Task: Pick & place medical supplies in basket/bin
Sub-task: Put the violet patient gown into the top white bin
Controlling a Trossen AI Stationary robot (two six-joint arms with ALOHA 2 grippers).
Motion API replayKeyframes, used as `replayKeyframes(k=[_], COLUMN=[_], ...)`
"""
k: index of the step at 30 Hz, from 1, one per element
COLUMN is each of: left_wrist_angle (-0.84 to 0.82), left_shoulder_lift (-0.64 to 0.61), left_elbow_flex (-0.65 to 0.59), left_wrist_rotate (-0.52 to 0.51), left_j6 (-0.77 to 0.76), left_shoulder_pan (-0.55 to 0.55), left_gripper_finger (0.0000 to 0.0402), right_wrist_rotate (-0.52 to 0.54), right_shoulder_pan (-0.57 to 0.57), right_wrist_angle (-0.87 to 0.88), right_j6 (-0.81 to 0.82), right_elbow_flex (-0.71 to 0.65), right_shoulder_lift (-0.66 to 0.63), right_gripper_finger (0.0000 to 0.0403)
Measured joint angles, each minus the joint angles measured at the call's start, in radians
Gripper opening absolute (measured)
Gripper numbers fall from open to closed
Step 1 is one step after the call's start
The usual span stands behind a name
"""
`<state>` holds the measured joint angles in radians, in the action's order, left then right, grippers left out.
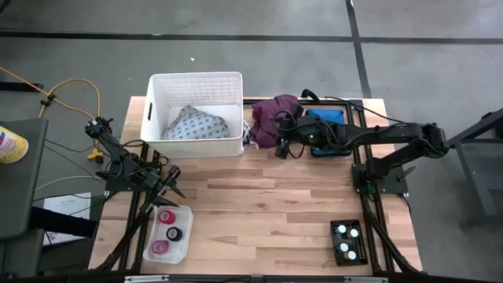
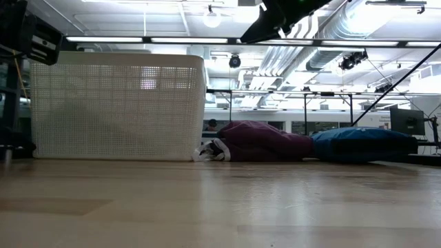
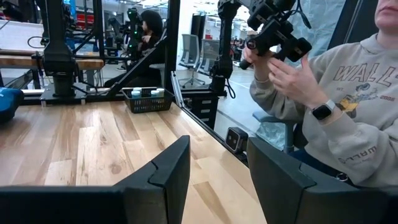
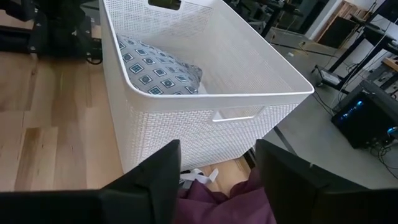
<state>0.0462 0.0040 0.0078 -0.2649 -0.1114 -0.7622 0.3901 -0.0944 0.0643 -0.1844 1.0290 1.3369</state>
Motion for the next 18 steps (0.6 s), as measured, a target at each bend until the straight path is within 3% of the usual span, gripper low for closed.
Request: replayKeyframes(k=[12,18], left_wrist_angle=[0.0,0.0], left_shoulder_lift=[0.0,0.0], left_elbow_flex=[0.0,0.0], left_wrist_rotate=[0.0,0.0], left_j6=[0.0,0.0], left_shoulder_pan=[0.0,0.0], left_gripper_finger=[0.0153,0.0153], right_wrist_rotate=[-0.038,-0.162], right_shoulder_pan=[-0.006,-0.063], right_wrist_angle=[0.001,0.05], right_j6=[0.006,0.049], right_elbow_flex=[0.0,0.0], right_shoulder_lift=[0.0,0.0], right_gripper_finger=[0.0277,0.0328])
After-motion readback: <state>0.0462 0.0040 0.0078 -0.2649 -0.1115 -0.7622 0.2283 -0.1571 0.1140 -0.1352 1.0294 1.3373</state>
